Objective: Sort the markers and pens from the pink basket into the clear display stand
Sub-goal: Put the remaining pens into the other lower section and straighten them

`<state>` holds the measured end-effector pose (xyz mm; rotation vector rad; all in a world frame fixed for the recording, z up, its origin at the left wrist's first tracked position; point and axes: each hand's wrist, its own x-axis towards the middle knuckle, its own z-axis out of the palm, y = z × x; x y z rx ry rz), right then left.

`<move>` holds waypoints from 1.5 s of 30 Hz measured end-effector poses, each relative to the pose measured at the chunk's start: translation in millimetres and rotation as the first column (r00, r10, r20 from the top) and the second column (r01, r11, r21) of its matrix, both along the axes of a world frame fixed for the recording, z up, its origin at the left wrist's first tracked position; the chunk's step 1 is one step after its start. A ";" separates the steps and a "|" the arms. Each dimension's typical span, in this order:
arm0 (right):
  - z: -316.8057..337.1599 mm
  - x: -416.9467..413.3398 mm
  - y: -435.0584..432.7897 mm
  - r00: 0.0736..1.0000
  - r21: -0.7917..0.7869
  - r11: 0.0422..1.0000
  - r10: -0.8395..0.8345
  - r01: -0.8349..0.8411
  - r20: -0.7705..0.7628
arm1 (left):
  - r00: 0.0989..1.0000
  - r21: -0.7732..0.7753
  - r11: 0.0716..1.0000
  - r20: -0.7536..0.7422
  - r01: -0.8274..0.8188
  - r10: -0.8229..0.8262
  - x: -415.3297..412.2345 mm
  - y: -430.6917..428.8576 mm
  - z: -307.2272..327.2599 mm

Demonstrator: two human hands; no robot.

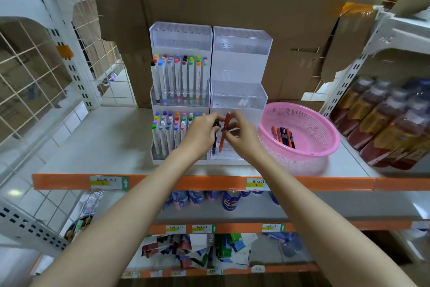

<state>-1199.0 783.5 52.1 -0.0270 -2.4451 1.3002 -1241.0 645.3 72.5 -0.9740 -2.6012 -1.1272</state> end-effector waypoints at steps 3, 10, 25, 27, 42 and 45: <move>0.2 0.5 0.1 1.000 0.003 1.000 0.002 -0.002 0.008 | 0.999 -0.035 0.999 -0.040 0.006 -0.007 1.6 -0.7 2.7; -1.4 -1.5 0.6 1.000 0.053 0.999 -0.001 0.000 0.013 | 0.987 -0.165 0.986 -0.160 -0.020 -0.007 1.2 -0.7 1.9; -1.7 -1.0 0.3 1.000 0.072 0.997 -0.008 0.006 0.026 | 0.990 -0.153 0.987 -0.135 -0.053 0.032 0.2 -4.1 -1.9; -0.7 -0.6 -0.6 1.000 0.087 0.996 -0.003 0.001 0.029 | 0.991 -0.161 0.986 -0.132 -0.052 0.030 -1.3 -4.5 -2.7; -2.5 4.6 -4.5 0.998 0.245 0.970 -0.021 0.007 0.053 | 0.976 -0.201 0.968 -0.188 -0.151 0.113 -9.0 -6.4 -9.4; -1.2 4.8 -4.3 0.997 0.256 0.967 -0.016 -0.003 0.071 | 0.975 -0.179 0.973 -0.193 -0.148 0.113 -9.0 -7.1 -9.8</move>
